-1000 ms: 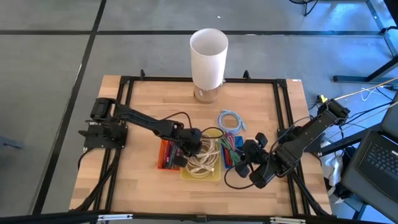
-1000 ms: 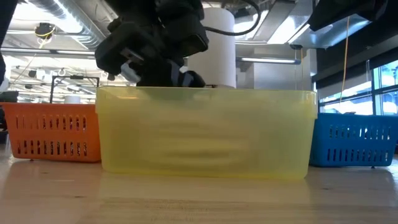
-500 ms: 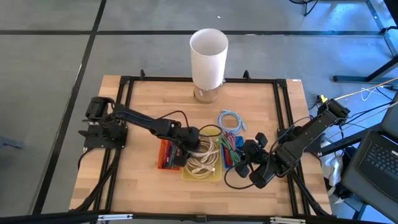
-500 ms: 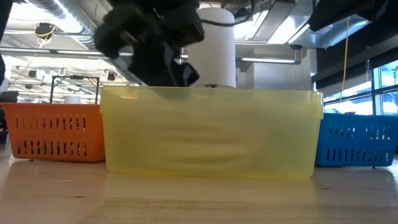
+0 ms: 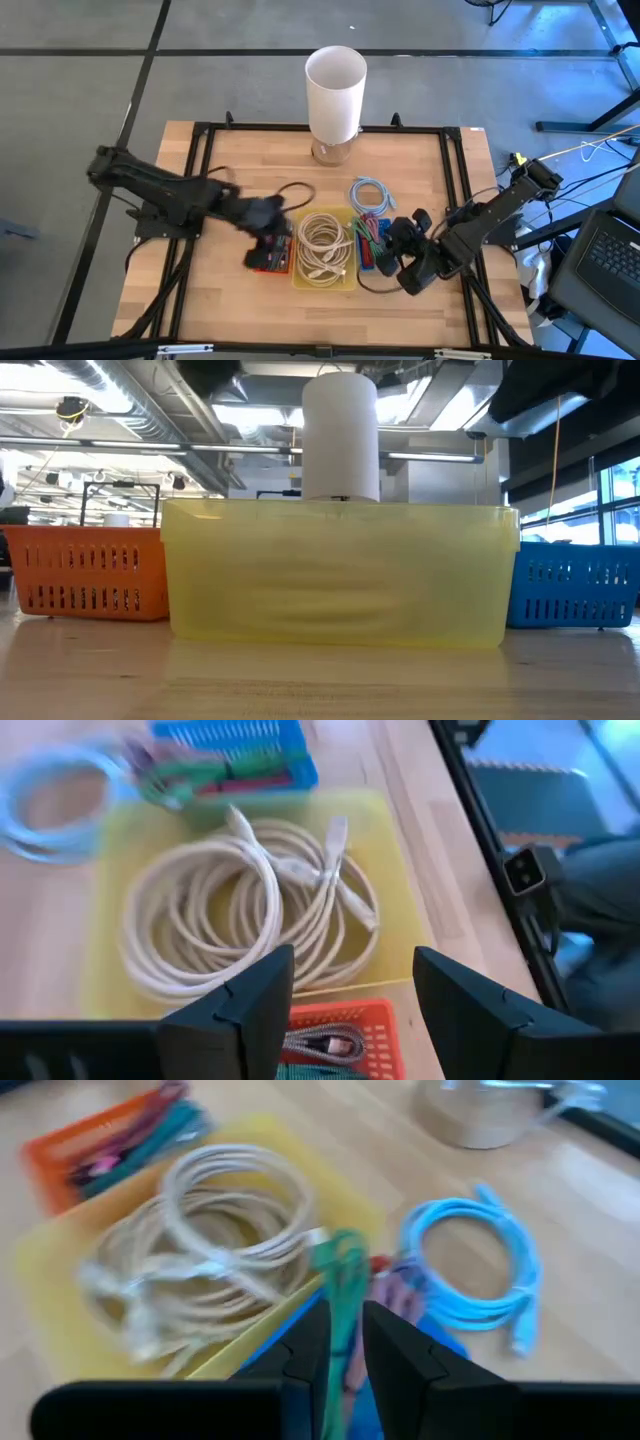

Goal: Pick & Place USB Port
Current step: Put the blue HDMI cable into the yellow bin

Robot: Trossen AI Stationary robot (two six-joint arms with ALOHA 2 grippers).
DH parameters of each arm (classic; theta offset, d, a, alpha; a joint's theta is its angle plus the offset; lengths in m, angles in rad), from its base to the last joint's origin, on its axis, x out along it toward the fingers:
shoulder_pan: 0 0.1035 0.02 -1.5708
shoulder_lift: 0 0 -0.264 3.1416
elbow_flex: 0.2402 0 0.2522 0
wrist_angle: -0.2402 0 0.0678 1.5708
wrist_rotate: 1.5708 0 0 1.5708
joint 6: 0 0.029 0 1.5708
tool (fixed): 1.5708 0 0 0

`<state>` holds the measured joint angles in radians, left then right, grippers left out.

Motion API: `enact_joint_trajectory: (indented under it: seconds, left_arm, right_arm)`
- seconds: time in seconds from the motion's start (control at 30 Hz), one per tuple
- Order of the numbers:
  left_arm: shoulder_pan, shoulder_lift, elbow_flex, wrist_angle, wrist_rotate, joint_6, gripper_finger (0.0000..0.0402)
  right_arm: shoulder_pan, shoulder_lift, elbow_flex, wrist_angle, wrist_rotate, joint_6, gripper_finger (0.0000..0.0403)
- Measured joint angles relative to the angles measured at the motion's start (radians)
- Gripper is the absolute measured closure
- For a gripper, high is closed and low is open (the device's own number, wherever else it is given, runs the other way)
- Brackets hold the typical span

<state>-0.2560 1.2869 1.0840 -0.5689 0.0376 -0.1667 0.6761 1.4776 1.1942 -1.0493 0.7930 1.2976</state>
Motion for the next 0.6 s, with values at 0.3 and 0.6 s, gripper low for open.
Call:
enact_joint_trajectory:
  seconds: [0.3, 0.6]
  left_arm:
    - [-0.381, -0.168, 0.002, -0.002, -0.477, -0.103, 0.0210]
    - [-0.526, -0.144, 0.002, -0.004, -0.628, -0.202, 0.0210]
  right_arm:
    - [-0.327, -0.002, 0.000, -0.248, -0.058, -0.059, 0.0337]
    - [-0.685, -0.008, -0.005, -0.126, -0.236, -0.596, 0.0337]
